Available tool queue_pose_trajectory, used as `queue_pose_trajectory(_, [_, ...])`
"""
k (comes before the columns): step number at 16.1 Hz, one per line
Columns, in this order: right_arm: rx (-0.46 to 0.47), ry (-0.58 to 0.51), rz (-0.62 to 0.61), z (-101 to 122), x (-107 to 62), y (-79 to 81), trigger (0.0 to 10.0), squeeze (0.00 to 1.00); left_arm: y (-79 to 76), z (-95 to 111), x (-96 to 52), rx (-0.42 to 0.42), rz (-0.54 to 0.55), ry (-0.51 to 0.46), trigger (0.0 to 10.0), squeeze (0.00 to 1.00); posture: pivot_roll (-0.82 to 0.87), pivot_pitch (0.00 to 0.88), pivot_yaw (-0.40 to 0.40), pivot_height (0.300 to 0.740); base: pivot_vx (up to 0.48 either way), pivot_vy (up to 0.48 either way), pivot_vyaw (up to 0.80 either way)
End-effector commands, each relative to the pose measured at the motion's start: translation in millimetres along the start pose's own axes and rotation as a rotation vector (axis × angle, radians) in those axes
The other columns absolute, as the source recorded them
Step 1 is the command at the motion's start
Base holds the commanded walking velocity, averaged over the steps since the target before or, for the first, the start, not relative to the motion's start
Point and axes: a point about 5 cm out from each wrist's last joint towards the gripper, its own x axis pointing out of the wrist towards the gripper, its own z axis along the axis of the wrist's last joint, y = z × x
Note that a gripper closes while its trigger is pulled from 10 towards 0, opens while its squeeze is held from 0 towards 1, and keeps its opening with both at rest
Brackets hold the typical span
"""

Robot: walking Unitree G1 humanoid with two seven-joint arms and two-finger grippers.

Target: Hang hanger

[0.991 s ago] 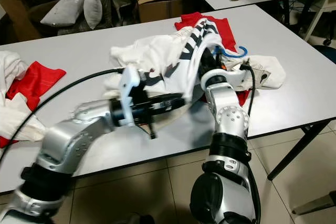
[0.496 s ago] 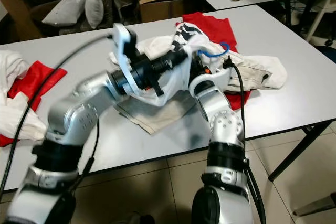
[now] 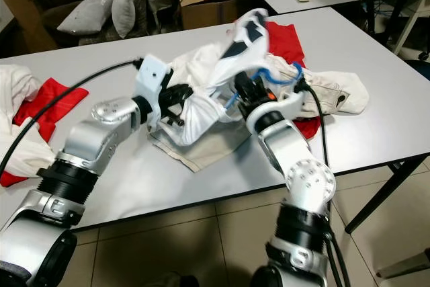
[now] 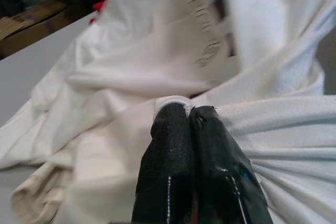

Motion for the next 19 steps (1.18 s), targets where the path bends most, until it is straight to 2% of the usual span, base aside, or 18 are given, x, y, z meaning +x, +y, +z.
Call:
queue_pose_trajectory(1, [-0.024,-0.001,0.04,2.8,-5.0,10.3,10.0,0.0,10.5,-3.0,-3.9,-0.009,0.042,0.012,10.0,0.0,0.01,0.0,0.148,0.74,0.0,0.0,0.0])
queue_pose_trajectory(2, [-0.051,-0.001,0.033,4.2,-7.0,9.6,10.0,0.0,3.8,0.5,-4.3,-0.061,-0.051,-0.025,10.0,1.0,0.01,0.0,0.148,0.74,0.0,0.0,0.0])
queue_pose_trajectory(3, [-0.059,0.0,0.026,5.6,-8.3,9.2,10.0,0.0,0.1,2.2,-5.6,-0.099,-0.113,-0.04,10.0,1.0,0.01,0.0,0.15,0.74,0.0,0.0,0.0])
queue_pose_trajectory(4, [-0.066,0.0,0.019,6.7,-9.7,9.2,10.0,0.0,0.1,2.5,-6.1,-0.097,-0.124,-0.041,10.0,1.0,0.01,0.0,0.15,0.74,0.0,0.0,0.8])
queue_pose_trajectory(7, [-0.096,-0.012,0.01,13.9,-15.3,9.1,10.0,0.0,11.2,-0.5,-17.5,-0.136,-0.125,-0.056,10.0,1.0,0.02,0.0,0.147,0.74,0.0,0.0,0.8])
queue_pose_trajectory(9, [-0.116,-0.015,0.005,16.7,-16.8,8.4,10.0,0.0,14.6,0.6,-27.2,-0.176,-0.154,-0.079,10.0,1.0,0.03,0.0,0.141,0.74,0.0,0.0,0.8])
queue_pose_trajectory(10, [-0.146,-0.009,0.003,19.3,-17.2,8.8,10.0,0.0,17.3,-1.4,-38.7,-0.215,-0.188,-0.093,10.0,1.0,0.03,0.0,0.138,0.74,0.0,0.0,0.8])
queue_pose_trajectory(13, [-0.179,-0.011,0.006,23.3,-15.7,11.3,10.0,0.0,22.8,-10.7,-50.3,-0.241,-0.17,-0.084,10.0,1.0,0.02,0.0,0.14,0.74,0.0,0.0,0.8])
queue_pose_trajectory(14, [-0.221,-0.009,0.014,26.7,-15.4,16.3,10.0,0.0,28.4,-12.7,-55.2,-0.245,-0.126,-0.111,10.0,0.62,0.02,0.0,0.14,0.74,0.0,0.0,0.8])
queue_pose_trajectory(15, [-0.271,-0.005,0.031,31.3,-15.7,25.1,10.0,0.0,33.2,-12.7,-61.4,-0.259,-0.083,-0.137,10.0,0.0,0.0,0.0,0.138,0.74,0.0,0.0,0.8])
queue_pose_trajectory(17, [-0.375,0.036,0.106,37.3,-19.6,49.7,10.0,0.0,29.9,-8.1,-76.3,-0.256,-0.094,-0.171,10.0,0.0,0.01,0.0,0.114,0.74,0.0,0.0,0.8])
queue_pose_trajectory(18, [-0.458,0.092,0.129,35.5,-24.5,56.3,10.0,0.0,18.1,-9.5,-86.1,-0.225,-0.162,-0.147,10.0,0.0,0.02,0.0,0.099,0.74,0.0,0.0,0.8])
queue_pose_trajectory(19, [-0.536,0.162,0.162,29.4,-32.1,60.5,10.0,0.0,2.3,-16.7,-95.7,-0.164,-0.215,-0.084,10.0,0.0,0.03,0.0,0.092,0.74,0.0,0.0,0.8])
